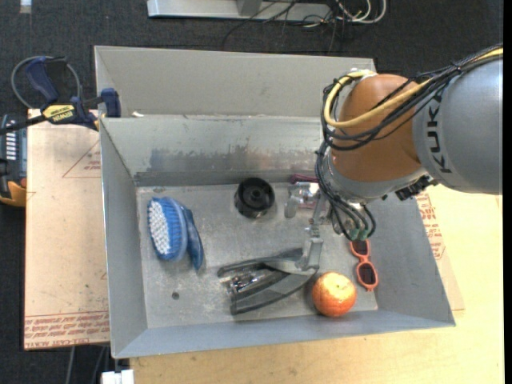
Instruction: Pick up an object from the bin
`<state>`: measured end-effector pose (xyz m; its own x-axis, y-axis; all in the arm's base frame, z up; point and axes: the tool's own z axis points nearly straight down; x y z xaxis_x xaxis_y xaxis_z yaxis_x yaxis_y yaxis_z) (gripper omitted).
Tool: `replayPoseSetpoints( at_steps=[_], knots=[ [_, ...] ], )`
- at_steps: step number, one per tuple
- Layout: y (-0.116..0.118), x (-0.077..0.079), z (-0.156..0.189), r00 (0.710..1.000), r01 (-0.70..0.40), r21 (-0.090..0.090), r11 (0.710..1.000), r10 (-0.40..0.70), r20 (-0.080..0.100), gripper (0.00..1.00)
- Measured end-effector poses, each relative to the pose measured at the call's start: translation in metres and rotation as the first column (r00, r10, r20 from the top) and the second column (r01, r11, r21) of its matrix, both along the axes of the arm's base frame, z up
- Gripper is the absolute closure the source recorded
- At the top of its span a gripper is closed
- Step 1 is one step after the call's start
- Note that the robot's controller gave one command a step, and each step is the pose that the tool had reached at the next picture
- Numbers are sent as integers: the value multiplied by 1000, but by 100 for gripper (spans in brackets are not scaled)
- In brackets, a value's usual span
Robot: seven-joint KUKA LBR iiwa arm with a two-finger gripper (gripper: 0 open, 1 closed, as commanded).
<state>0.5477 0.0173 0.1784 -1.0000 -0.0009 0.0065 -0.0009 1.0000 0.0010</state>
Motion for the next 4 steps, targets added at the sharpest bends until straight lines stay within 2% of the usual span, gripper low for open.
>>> replayPoseSetpoints(
  at_steps=[1, 2, 3, 4],
  knots=[
    [0, 2, 4, 1000, 1, 0, 1000, -1, 7, 0],
    [16, -16, -107, 962, -272, 2, 962, 272, -14, 0],
    [12, -21, -54, 937, -350, 0, 937, 350, 12, 0],
    [45, -23, -79, 924, -383, 6, 924, 383, -8, 0]
  ],
)
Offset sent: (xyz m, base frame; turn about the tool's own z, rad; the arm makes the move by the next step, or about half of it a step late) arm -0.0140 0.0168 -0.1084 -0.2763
